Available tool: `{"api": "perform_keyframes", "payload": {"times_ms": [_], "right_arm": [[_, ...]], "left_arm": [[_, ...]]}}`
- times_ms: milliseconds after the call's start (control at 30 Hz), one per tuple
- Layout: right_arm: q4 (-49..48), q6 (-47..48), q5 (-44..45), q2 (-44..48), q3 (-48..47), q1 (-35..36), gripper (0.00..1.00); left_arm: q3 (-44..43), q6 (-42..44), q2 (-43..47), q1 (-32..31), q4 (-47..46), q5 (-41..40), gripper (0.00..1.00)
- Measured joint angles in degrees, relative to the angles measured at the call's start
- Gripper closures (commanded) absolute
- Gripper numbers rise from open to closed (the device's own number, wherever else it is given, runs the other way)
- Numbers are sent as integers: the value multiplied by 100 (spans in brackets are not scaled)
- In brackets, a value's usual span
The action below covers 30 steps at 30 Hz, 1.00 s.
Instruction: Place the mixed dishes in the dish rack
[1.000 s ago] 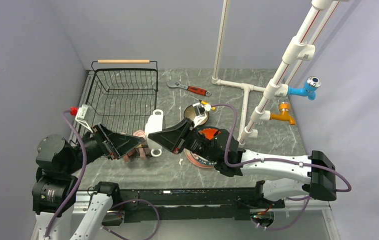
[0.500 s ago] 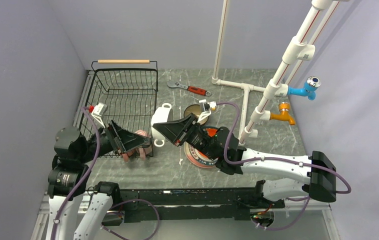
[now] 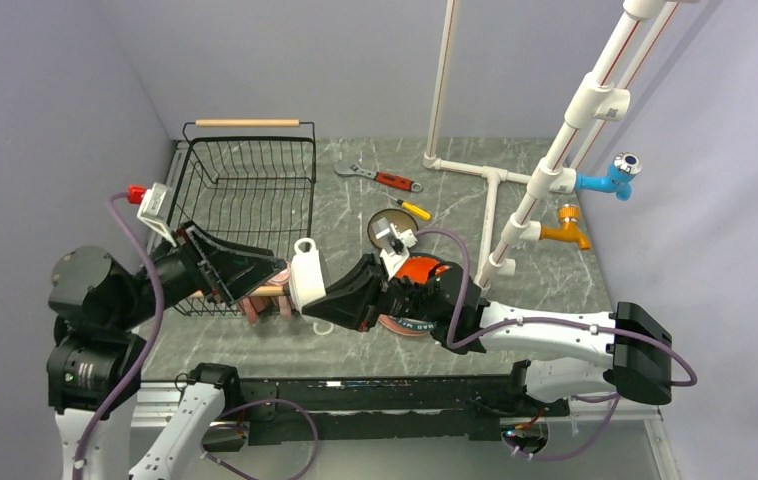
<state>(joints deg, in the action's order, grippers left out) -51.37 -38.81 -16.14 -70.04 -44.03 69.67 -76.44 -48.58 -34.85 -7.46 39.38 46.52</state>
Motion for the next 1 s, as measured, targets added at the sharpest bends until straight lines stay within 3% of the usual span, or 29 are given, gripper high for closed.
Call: {"api": "perform_keyframes", "payload": {"times_ms": [233,400,733,1000], "right_arm": [[-540,109,-785,0,146,0,100],[-909,107,-1165,0,146,0,100],[-1091,118,-1399,-74,146,2,100],[-1132,160,-1392,-304,133,2,100]], "left_arm": [[946,-17,-13,-2,-400,-37,29],[1467,-61,-2,-2,-892,52,34],[2212,-697,264,-2,-2522,645,49],[2365,-1084,291,-7,-2889,885,68]]}}
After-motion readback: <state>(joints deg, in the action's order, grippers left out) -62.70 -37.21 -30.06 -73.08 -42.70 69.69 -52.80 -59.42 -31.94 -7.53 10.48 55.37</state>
